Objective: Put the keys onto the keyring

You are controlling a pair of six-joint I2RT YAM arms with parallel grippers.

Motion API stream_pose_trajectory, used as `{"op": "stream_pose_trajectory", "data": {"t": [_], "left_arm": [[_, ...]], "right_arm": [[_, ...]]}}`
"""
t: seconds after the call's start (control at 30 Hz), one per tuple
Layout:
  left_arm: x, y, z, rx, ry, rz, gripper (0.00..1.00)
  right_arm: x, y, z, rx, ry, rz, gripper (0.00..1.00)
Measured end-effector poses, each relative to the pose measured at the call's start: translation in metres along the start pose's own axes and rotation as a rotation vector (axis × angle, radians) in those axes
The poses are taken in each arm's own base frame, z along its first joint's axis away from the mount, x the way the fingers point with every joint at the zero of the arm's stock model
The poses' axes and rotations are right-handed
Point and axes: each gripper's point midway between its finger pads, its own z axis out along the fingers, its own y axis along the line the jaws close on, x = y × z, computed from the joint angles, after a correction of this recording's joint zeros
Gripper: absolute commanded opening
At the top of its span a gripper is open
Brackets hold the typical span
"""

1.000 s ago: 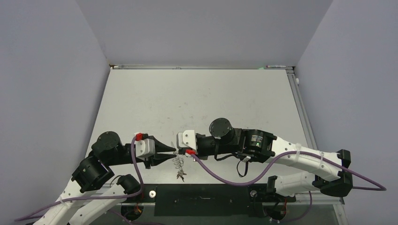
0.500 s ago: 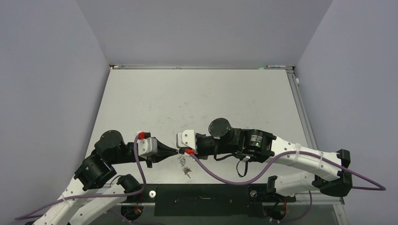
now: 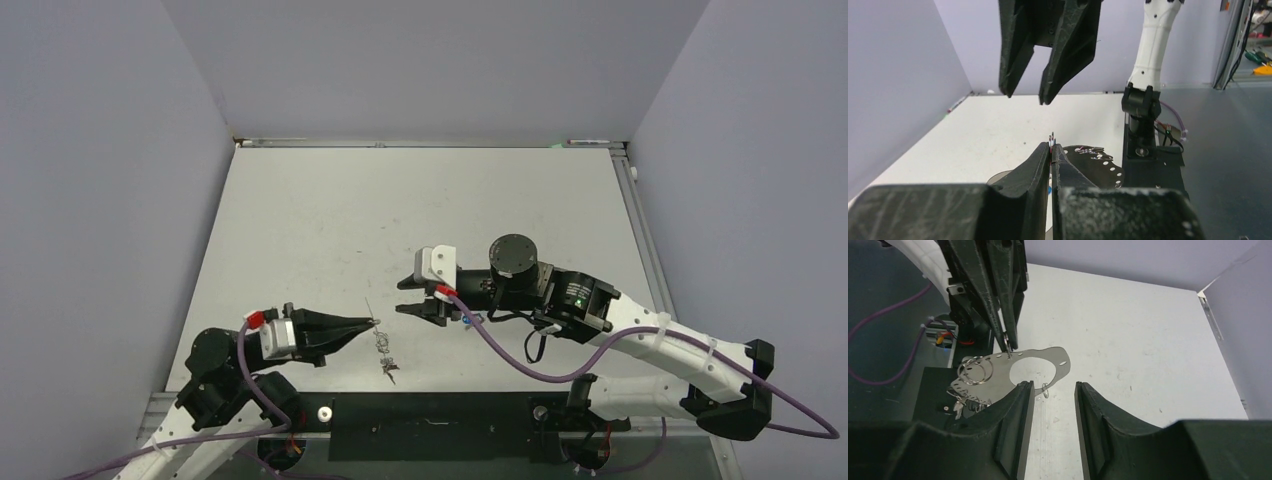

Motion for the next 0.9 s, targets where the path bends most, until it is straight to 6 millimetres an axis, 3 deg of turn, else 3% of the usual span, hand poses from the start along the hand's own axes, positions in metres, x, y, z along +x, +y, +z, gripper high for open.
{"op": "stream_pose_trajectory", "data": {"t": [0.2, 0.33, 0.5, 0.9], "left_arm": [[-0.015, 0.002, 0.000, -0.028, -0.147, -0.015, 0.00], [-0.025, 0.001, 0.000, -0.025, -0.195, -0.024, 0.00], [-0.036, -0.001, 0.000, -0.017, -0.244, -0.023, 0.00], [-0.036, -0.001, 0.000, -0.014, -0.245, -0.028, 0.00]], "right_arm": [[-0.022, 0.014, -0.006, -0.097, -0.107, 0.021, 0.32], [-0.025, 0.023, -0.002, -0.148, -0.132, 0.040, 0.31], [-0.025, 0.025, 0.006, -0.174, -0.143, 0.055, 0.31], [-0.012, 0.027, 0.025, -0.210, -0.105, 0.086, 0.37]]}}
